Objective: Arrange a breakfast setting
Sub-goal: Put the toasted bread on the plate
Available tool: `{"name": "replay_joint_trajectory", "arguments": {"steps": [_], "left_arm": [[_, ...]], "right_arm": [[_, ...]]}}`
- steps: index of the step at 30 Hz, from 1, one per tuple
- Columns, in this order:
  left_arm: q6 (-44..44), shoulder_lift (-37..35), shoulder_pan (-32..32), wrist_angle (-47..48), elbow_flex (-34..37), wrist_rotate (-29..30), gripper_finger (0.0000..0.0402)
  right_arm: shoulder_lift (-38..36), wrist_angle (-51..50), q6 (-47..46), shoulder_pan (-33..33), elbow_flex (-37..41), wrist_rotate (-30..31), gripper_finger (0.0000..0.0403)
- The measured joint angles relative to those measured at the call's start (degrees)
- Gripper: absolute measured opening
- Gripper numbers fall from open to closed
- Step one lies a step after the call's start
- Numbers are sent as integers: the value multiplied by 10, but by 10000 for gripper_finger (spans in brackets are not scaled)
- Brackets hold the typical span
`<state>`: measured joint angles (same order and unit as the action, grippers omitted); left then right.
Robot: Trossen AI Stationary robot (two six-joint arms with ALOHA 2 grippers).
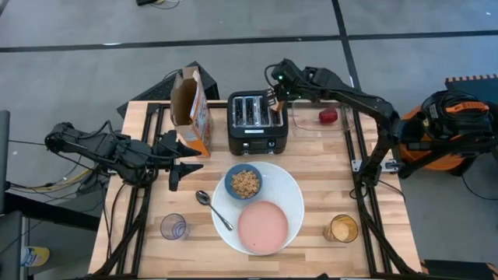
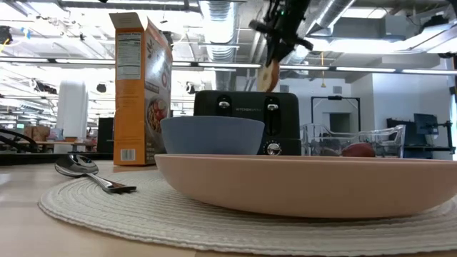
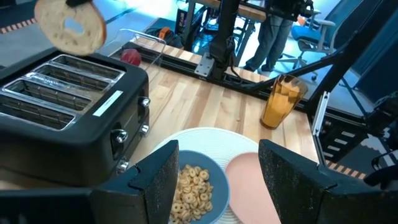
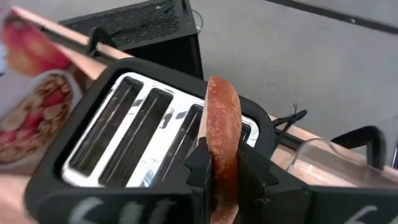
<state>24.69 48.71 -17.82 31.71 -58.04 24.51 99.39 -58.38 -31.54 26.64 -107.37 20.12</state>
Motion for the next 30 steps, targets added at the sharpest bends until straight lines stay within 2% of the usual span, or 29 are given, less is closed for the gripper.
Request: {"name": "replay_joint_trajectory", "arguments": {"steps": [7, 16, 20, 24, 30], "left_arm": [[0, 0, 0, 7, 0, -11, 208], [0, 0, 0, 7, 0, -14, 208], [0, 0, 0, 7, 0, -15, 208], [-4, 0, 0, 10, 0, -16, 208], [-16, 0, 0, 10, 0, -16, 208]], "right_arm": [[-7, -110, 45, -22, -101, -7, 65], [-72, -167, 66, -7, -101, -50, 65], [-108, -189, 65, -2, -65, -52, 65], [-152, -180, 63, 5, 4, -54, 65], [-238, -50, 39, 5, 160, -120, 65]]}}
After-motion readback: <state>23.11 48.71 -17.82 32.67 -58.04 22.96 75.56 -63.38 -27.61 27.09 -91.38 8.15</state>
